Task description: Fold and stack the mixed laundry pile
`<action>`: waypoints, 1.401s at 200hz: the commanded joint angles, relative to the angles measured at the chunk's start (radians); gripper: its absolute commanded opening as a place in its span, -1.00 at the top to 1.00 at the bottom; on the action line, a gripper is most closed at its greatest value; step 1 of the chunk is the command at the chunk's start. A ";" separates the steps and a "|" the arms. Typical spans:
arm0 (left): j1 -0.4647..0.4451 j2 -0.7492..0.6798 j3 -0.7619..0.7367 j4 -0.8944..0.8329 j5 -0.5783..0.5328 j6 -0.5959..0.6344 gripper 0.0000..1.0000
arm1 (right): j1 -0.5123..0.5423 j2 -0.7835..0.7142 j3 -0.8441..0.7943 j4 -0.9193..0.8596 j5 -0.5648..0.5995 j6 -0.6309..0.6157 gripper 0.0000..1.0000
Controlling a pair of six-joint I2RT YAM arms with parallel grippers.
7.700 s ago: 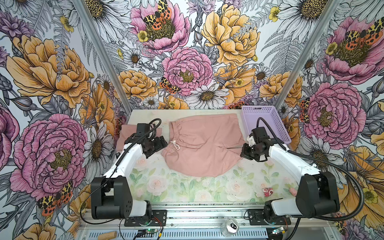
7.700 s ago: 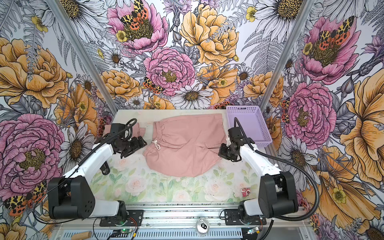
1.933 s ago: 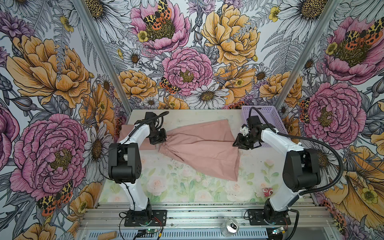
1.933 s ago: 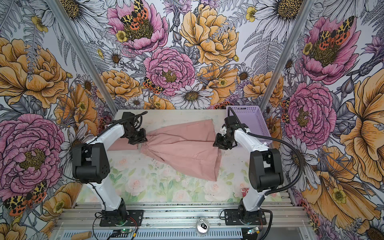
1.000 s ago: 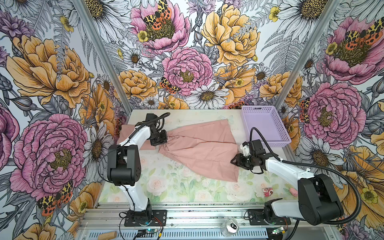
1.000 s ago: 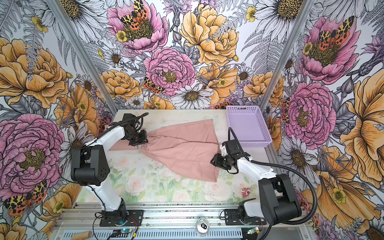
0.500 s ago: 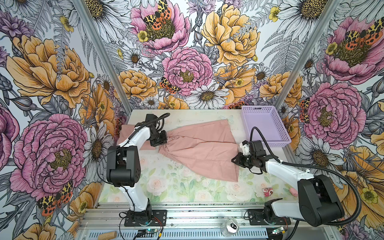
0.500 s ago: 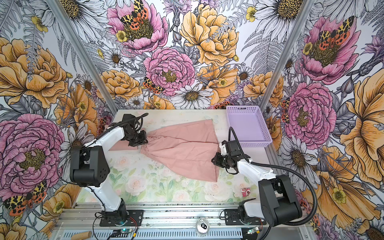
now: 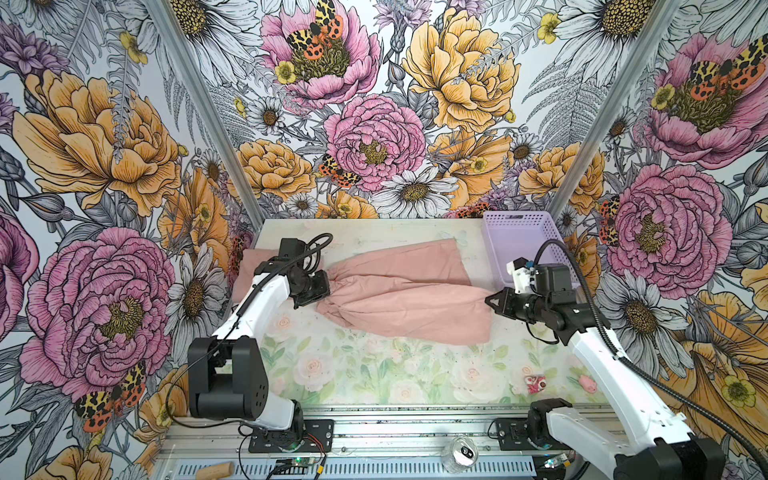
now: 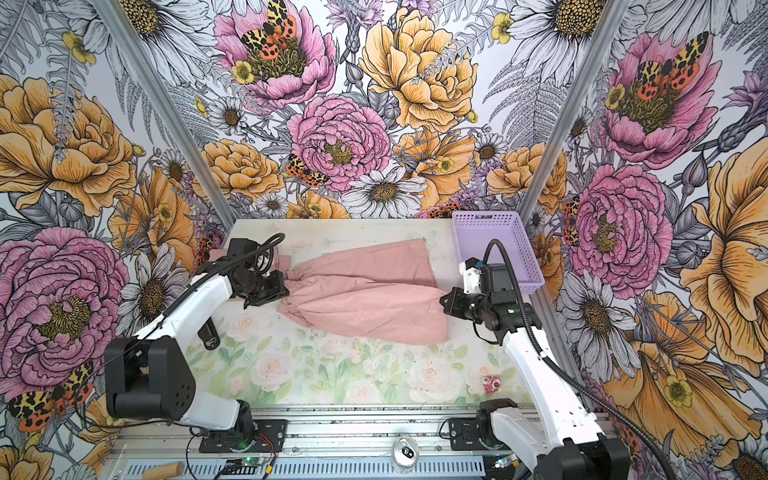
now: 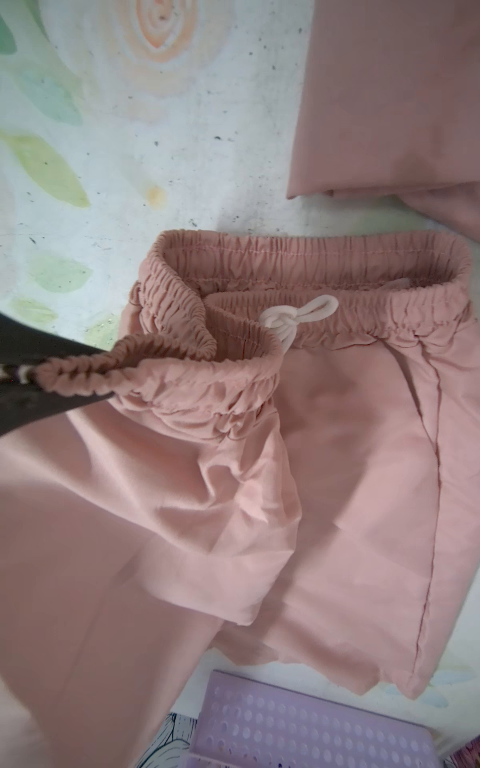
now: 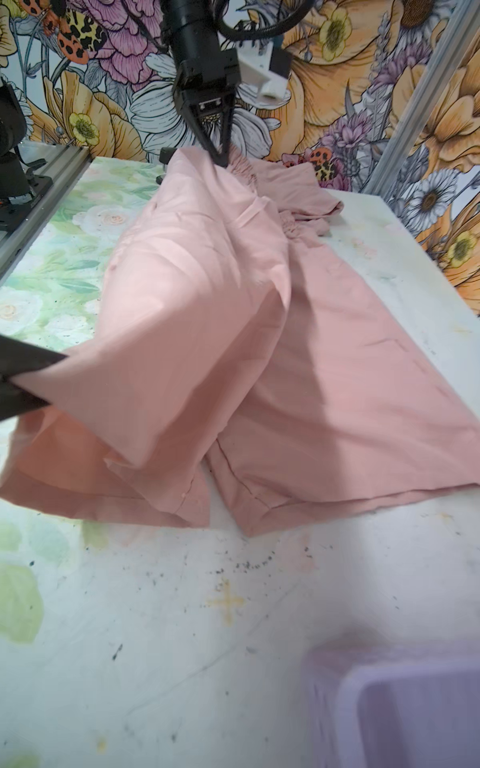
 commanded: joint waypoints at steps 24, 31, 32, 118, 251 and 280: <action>-0.015 -0.197 -0.065 -0.117 0.035 -0.106 1.00 | -0.028 -0.011 0.137 -0.184 -0.015 -0.085 1.00; -0.026 -0.222 -0.080 -0.129 0.040 -0.126 1.00 | -0.027 -0.010 0.151 -0.192 -0.019 -0.091 1.00; -0.027 -0.226 -0.082 -0.129 0.040 -0.129 1.00 | -0.027 -0.009 0.152 -0.193 -0.019 -0.092 1.00; -0.175 -0.615 -0.260 -0.324 -0.030 -0.473 1.00 | -0.027 -0.127 0.157 -0.445 0.009 -0.143 1.00; -0.199 -0.601 -0.283 -0.321 -0.120 -0.562 1.00 | 0.000 0.228 0.597 -0.268 0.128 -0.151 1.00; -0.155 -0.530 -0.270 -0.269 -0.129 -0.519 1.00 | 0.065 0.449 0.794 -0.218 0.176 -0.175 1.00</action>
